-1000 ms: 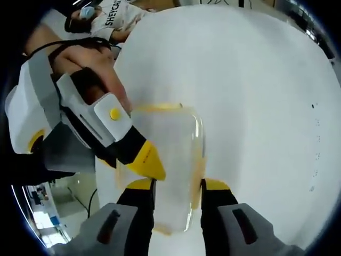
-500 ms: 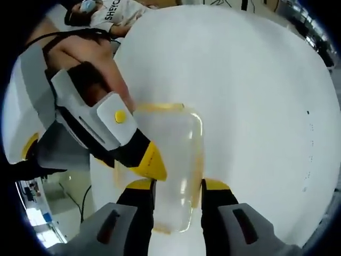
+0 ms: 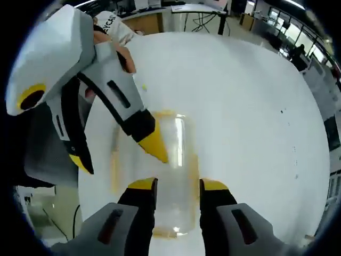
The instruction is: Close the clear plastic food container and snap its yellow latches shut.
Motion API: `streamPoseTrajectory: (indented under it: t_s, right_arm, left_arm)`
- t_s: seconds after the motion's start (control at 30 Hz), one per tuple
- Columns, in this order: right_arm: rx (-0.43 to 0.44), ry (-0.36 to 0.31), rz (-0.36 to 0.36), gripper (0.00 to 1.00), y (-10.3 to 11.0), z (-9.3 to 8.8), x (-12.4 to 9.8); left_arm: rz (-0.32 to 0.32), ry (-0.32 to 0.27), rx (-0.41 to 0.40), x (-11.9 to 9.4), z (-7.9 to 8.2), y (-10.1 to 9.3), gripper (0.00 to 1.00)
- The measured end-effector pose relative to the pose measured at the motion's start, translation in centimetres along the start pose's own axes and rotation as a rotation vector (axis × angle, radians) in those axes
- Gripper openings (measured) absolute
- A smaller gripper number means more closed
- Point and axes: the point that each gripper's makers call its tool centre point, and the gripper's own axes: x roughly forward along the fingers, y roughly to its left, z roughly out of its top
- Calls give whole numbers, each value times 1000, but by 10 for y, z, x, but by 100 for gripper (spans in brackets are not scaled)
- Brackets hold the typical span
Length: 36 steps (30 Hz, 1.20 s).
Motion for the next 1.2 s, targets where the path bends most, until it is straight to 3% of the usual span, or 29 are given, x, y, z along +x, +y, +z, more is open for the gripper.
streamPoseTrajectory:
  t_s: [0.1, 0.2, 0.3, 0.37, 0.5, 0.63, 0.83, 0.97, 1.0, 1.2]
  right_arm:
    - [12, -46, -12, 46, 5, -1, -5]
    - [26, -81, 7, 48, 16, -2, -11]
    - [32, -86, 2, 54, 27, -6, -12]
    - [12, -77, -22, 58, 31, -10, -11]
    - [-43, -21, -56, 80, 35, -23, -9]
    - [-60, 5, -64, 85, 40, -31, -4]
    - [-69, -5, -64, 84, 46, -31, 4]
    - [-112, 62, -75, 82, 44, -44, 9]
    - [-108, 62, -75, 82, 43, -45, 9]
    - [-105, 64, -74, 73, 36, -48, 5]
  left_arm:
    - [-1, 11, -1, -1, -4, 3, 82]
    - [-31, 31, -39, -2, -6, -2, 88]
    - [0, 50, 34, -5, -7, 2, 96]
    - [20, 70, 76, -5, -9, 5, 99]
    - [14, 101, 90, -1, -17, 6, 99]
    - [9, 128, 90, 0, -23, 8, 99]
    - [18, 146, 98, 3, -26, 16, 99]
    - [6, 169, 118, 8, -30, 19, 98]
    - [-6, 198, 140, 9, -34, 19, 97]
    - [-8, 241, 197, 14, -38, 26, 89]
